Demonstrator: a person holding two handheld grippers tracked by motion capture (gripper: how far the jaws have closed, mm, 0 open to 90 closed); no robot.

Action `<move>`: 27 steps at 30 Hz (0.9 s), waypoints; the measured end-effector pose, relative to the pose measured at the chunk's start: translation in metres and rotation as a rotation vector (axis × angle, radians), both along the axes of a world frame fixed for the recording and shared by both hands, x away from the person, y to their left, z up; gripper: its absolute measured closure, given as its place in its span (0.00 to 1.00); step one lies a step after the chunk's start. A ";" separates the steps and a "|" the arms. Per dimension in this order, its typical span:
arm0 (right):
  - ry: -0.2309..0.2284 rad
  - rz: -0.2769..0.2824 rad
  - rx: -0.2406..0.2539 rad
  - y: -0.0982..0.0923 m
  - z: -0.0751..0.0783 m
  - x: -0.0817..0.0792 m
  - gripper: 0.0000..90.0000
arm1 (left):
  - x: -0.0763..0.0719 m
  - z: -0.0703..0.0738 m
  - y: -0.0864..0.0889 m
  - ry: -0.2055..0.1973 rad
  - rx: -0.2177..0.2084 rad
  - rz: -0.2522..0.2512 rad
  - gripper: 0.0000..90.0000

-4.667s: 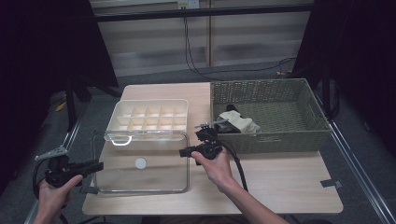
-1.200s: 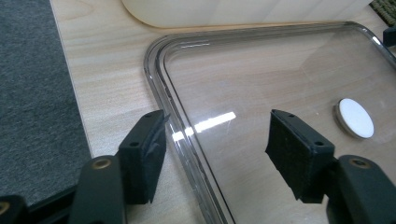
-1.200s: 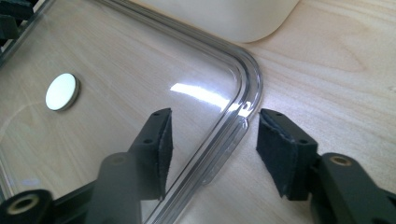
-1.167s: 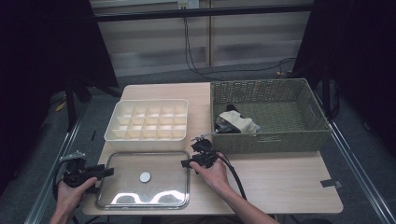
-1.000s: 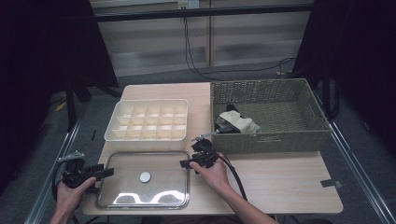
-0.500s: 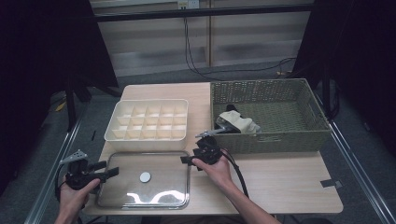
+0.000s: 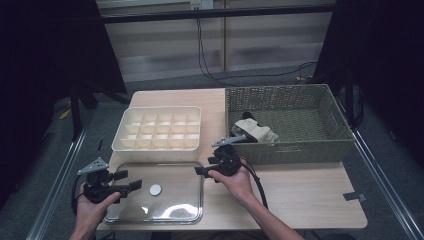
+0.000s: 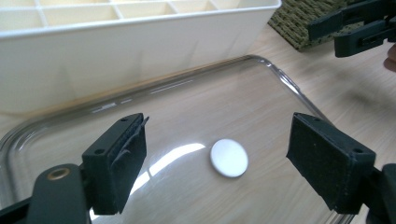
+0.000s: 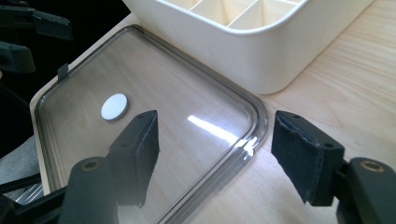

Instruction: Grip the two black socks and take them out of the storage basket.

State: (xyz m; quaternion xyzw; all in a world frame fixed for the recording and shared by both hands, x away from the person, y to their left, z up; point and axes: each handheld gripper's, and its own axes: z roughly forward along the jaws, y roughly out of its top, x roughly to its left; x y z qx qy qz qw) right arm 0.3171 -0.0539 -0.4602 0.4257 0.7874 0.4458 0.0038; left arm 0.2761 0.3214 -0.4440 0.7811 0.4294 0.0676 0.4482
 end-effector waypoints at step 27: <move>-0.084 -0.089 0.022 -0.086 0.066 0.011 0.51 | -0.003 0.001 -0.087 0.000 0.037 -0.201 0.19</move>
